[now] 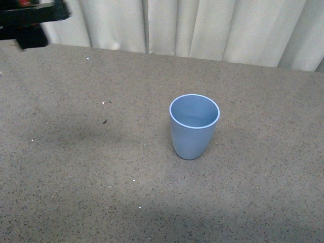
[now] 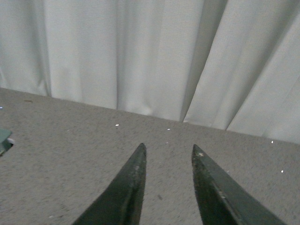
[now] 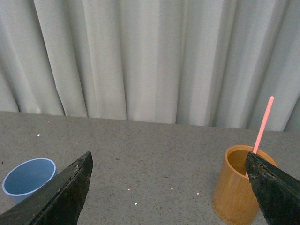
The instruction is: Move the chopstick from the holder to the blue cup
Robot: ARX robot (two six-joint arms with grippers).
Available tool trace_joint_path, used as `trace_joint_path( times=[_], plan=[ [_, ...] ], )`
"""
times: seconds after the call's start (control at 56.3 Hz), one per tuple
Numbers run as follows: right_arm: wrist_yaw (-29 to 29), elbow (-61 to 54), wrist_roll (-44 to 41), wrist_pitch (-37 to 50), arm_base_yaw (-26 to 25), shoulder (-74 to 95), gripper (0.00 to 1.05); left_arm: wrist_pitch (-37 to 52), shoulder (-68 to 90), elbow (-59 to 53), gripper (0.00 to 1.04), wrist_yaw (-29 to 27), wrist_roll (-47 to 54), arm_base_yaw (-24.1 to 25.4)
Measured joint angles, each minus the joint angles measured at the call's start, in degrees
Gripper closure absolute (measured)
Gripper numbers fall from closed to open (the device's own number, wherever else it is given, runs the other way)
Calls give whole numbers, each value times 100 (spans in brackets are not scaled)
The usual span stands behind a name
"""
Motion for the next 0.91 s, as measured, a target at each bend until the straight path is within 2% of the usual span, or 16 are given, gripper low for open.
trace_joint_path(
  times=[0.035,0.124,0.177,0.302,0.39,0.515,0.532,0.568,0.905],
  plan=[
    [0,0,0,0,0,0,9,-83,-374,-321,86,404,101,367],
    [11,0,2,0,0,0,9,-295,-986,-782,101,1134,195,1073],
    [20,0,2,0,0,0,9,-516,-1445,-1064,101,1414,225,1421],
    [17,0,0,0,0,0,9,-1534,-2868,-1690,101,1480,251,1604],
    [13,0,0,0,0,0,9,-2896,-4334,-1950,101,1541,282,1611],
    [13,0,0,0,0,0,9,-5460,-7073,-1947,101,1530,306,1628],
    [22,0,2,0,0,0,9,-6057,-7788,-1945,101,1532,308,1628],
    [20,0,2,0,0,0,9,-6511,-8378,-1945,101,1537,308,1628],
    [15,0,2,0,0,0,9,-6773,-8867,-1945,101,1537,310,1628]
  ],
)
